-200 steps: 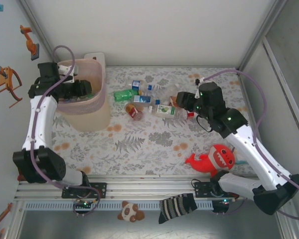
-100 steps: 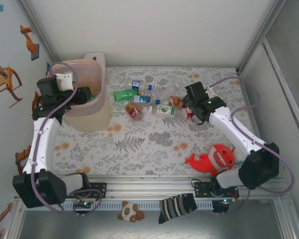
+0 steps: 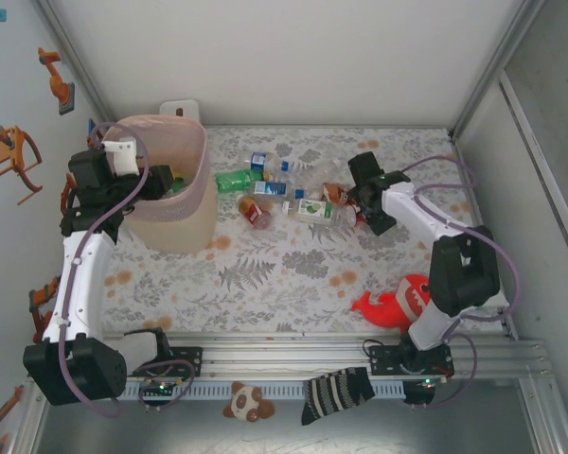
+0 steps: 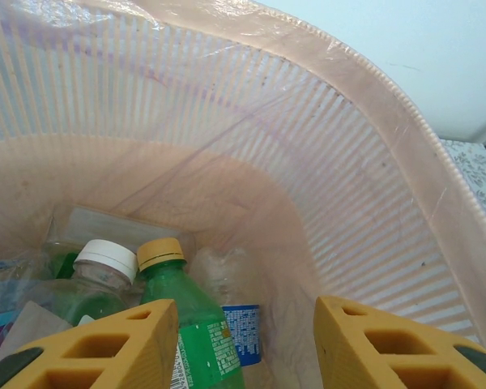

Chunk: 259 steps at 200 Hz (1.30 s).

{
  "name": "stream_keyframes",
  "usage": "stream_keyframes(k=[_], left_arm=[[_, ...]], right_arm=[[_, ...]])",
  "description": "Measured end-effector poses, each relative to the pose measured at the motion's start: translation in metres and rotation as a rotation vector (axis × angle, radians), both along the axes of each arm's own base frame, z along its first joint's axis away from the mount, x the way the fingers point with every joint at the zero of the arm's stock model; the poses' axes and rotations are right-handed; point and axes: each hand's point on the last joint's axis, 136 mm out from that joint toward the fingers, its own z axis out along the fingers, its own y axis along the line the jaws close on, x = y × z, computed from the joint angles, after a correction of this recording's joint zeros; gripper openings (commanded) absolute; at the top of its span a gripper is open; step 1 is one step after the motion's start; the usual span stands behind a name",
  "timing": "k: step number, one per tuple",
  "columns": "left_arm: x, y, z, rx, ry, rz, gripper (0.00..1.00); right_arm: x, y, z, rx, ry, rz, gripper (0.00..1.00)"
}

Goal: Put the plastic bottles in the bin

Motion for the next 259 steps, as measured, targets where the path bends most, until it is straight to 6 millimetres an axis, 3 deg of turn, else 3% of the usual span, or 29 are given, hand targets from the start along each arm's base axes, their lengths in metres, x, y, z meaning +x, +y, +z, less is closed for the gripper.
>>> stream_keyframes(k=[54, 125, 200, 259], left_arm=[[-0.005, 0.003, 0.002, 0.011, -0.019, 0.014, 0.49], [-0.016, -0.002, 0.017, 0.006, -0.105, -0.005, 0.56], [-0.02, 0.001, 0.026, 0.006, -0.15, 0.0, 0.6], [-0.024, 0.004, 0.034, 0.01, -0.196, 0.009, 0.61]], right_arm=[[0.02, 0.007, -0.028, 0.068, 0.041, -0.043, 0.89], [0.026, 0.015, -0.068, 0.136, 0.111, -0.091, 0.86], [0.016, 0.014, -0.083, 0.161, 0.13, -0.129, 0.7], [0.001, 0.003, -0.066, 0.141, 0.098, -0.147, 0.58]])
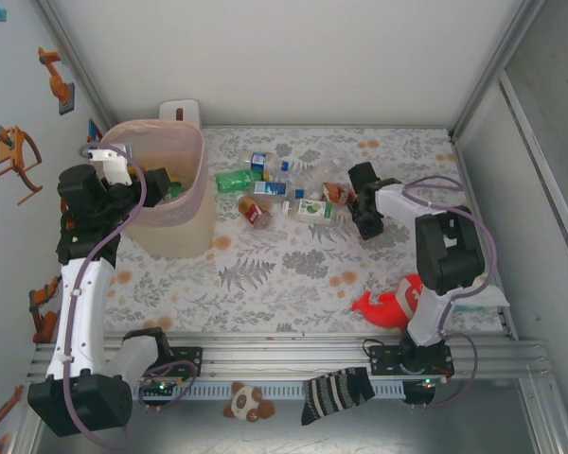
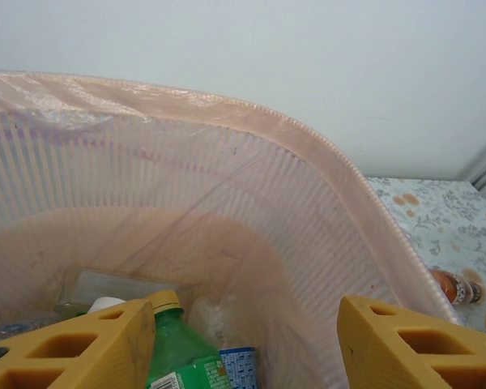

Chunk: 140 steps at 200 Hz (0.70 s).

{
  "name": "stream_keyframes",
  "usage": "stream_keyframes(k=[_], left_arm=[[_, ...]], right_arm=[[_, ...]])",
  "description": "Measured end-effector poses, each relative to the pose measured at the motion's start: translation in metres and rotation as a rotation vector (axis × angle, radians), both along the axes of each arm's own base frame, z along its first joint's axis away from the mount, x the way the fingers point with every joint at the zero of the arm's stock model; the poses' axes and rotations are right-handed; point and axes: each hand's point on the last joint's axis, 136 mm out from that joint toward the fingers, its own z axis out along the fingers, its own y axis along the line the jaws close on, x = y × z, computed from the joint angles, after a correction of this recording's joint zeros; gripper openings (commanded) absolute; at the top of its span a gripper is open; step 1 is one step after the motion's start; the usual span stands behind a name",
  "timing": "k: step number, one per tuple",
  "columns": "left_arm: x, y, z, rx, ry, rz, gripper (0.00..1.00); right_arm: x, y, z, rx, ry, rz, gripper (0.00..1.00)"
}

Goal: Put the plastic bottles in the bin

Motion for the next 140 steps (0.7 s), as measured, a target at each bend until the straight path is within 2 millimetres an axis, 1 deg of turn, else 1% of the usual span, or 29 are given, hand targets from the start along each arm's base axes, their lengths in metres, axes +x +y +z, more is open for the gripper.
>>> stream_keyframes(k=[34, 43, 60, 82, 117, 140], left_arm=[[-0.001, 0.0, 0.001, -0.001, -0.006, 0.001, 0.63], [-0.001, 0.0, 0.001, -0.002, -0.009, 0.002, 0.64], [-0.001, 0.0, 0.002, -0.004, -0.015, 0.001, 0.65], [-0.002, -0.004, 0.005, -0.018, -0.024, -0.017, 0.65], [-0.005, -0.013, 0.015, -0.077, -0.041, -0.064, 0.66], [-0.01, -0.023, 0.03, -0.14, -0.055, -0.109, 0.67]], right_arm=[[-0.014, -0.013, 0.023, -0.04, -0.042, -0.004, 0.56], [-0.019, -0.018, 0.03, -0.056, -0.056, 0.001, 0.53], [-0.028, -0.028, 0.047, -0.097, -0.098, 0.027, 0.5], [-0.037, -0.035, 0.073, -0.158, -0.171, 0.102, 0.49], [-0.041, -0.032, 0.12, -0.241, -0.303, 0.314, 0.49], [-0.045, -0.022, 0.149, -0.263, -0.419, 0.475, 0.49]])
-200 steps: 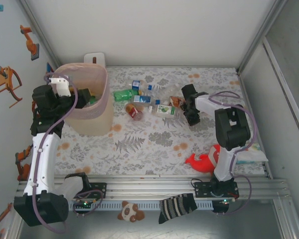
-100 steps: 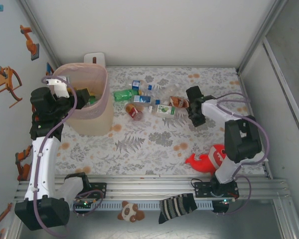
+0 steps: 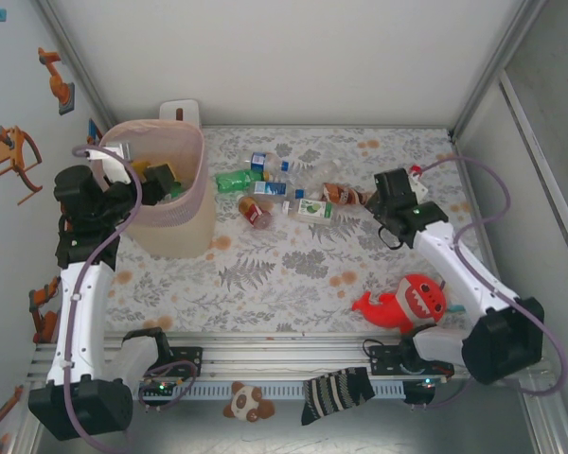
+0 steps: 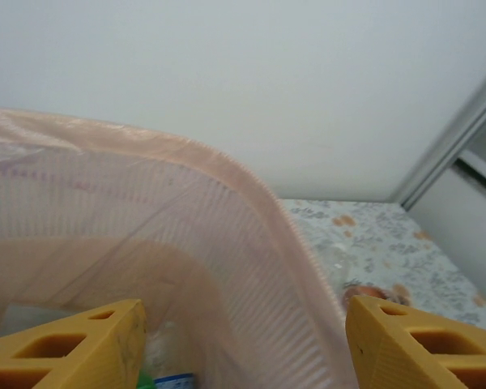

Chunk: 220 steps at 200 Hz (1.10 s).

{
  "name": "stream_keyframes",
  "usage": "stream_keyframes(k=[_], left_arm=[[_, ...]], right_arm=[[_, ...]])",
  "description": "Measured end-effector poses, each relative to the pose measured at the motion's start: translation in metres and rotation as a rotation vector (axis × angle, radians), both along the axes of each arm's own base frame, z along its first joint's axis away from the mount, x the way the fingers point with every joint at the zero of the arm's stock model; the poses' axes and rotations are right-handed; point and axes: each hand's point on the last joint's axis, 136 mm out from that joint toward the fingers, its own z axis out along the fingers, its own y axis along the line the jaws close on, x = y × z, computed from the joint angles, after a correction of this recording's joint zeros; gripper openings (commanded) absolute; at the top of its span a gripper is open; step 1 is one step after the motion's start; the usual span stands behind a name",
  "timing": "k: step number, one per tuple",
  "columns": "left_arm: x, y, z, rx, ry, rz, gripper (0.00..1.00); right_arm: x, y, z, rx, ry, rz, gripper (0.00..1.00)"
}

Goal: Put the plastic bottles in the bin

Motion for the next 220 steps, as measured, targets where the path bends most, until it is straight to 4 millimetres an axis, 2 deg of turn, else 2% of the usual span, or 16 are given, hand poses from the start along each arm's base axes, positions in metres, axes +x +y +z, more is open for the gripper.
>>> stream_keyframes(k=[25, 45, 72, 111, 134, 168, 220], left_arm=[[-0.008, -0.018, 0.031, -0.047, -0.048, -0.067, 0.68], [-0.02, -0.042, 0.057, -0.071, -0.097, -0.154, 0.68], [-0.037, -0.073, 0.079, -0.101, -0.133, -0.28, 0.69], [-0.049, -0.108, 0.091, -0.147, -0.122, -0.425, 0.7], [-0.062, -0.136, 0.094, -0.164, -0.111, -0.537, 0.71], [-0.089, -0.173, 0.107, -0.172, -0.12, -0.695, 0.72], [-0.135, -0.21, 0.133, -0.179, -0.187, -0.89, 0.77]], right_arm=[[-0.012, 0.015, 0.023, 0.01, -0.108, 0.183, 0.48], [-0.019, 0.032, 0.046, 0.028, -0.196, 0.327, 0.47], [-0.026, 0.061, 0.075, 0.071, -0.315, 0.53, 0.45], [-0.047, 0.11, 0.118, 0.171, -0.494, 0.833, 0.44], [-0.072, 0.136, 0.154, 0.192, -0.655, 1.005, 0.44], [-0.11, 0.166, 0.189, 0.19, -0.819, 1.214, 0.44], [-0.153, 0.201, 0.236, 0.238, -1.007, 1.43, 0.44]])
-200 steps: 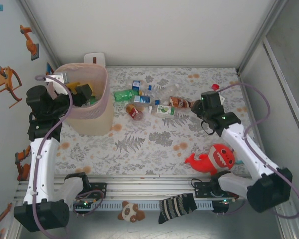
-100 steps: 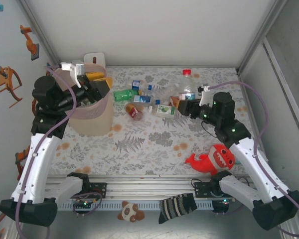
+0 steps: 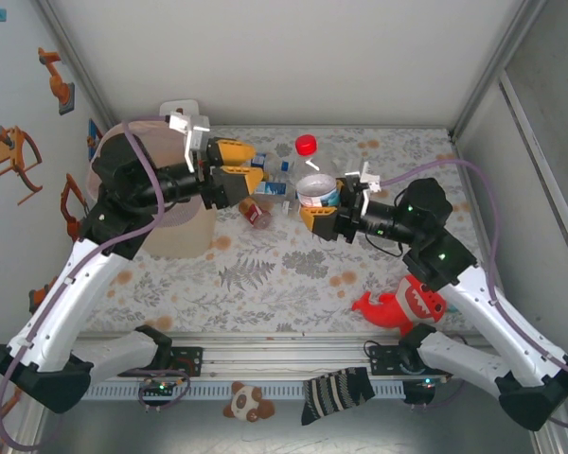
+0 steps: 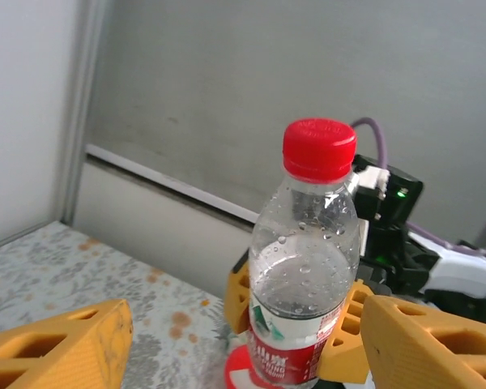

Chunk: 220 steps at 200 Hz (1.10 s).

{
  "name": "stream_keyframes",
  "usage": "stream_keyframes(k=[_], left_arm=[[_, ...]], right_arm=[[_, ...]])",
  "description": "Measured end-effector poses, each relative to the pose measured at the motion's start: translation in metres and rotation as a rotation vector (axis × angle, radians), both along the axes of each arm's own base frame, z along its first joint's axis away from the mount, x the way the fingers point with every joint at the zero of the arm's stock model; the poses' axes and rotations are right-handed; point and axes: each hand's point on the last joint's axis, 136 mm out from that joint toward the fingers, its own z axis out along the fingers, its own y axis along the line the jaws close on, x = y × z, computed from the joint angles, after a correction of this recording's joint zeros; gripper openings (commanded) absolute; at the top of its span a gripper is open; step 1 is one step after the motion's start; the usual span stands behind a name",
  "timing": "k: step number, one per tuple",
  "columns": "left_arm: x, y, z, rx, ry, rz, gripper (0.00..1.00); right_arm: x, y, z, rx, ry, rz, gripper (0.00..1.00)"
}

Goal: Put the plastic bottles in the bin

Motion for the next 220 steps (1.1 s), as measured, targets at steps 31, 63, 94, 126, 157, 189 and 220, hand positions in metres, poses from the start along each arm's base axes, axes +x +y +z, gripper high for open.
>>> stream_keyframes(k=[31, 63, 94, 126, 157, 189, 220], left_arm=[[-0.03, -0.019, 0.009, -0.003, -0.053, -0.113, 0.8], [-0.057, -0.032, 0.016, -0.006, -0.122, -0.202, 0.82], [-0.071, -0.039, 0.019, -0.007, -0.163, -0.245, 0.8], [-0.078, -0.047, 0.016, -0.002, -0.185, -0.277, 0.71], [-0.078, -0.047, 0.017, -0.004, -0.205, -0.276, 0.61], [-0.079, -0.047, 0.018, -0.006, -0.216, -0.276, 0.55], [-0.079, -0.047, 0.018, -0.007, -0.22, -0.274, 0.52]], right_arm=[[-0.016, 0.015, 0.02, 0.044, -0.053, 0.078, 0.44], [-0.028, 0.027, 0.032, 0.07, -0.079, 0.133, 0.44], [-0.039, 0.036, 0.041, 0.09, -0.093, 0.178, 0.44], [-0.047, 0.041, 0.052, 0.117, -0.108, 0.206, 0.44], [-0.051, 0.044, 0.053, 0.122, -0.104, 0.226, 0.44], [-0.052, 0.044, 0.054, 0.127, -0.103, 0.23, 0.44], [-0.053, 0.045, 0.054, 0.13, -0.103, 0.233, 0.44]])
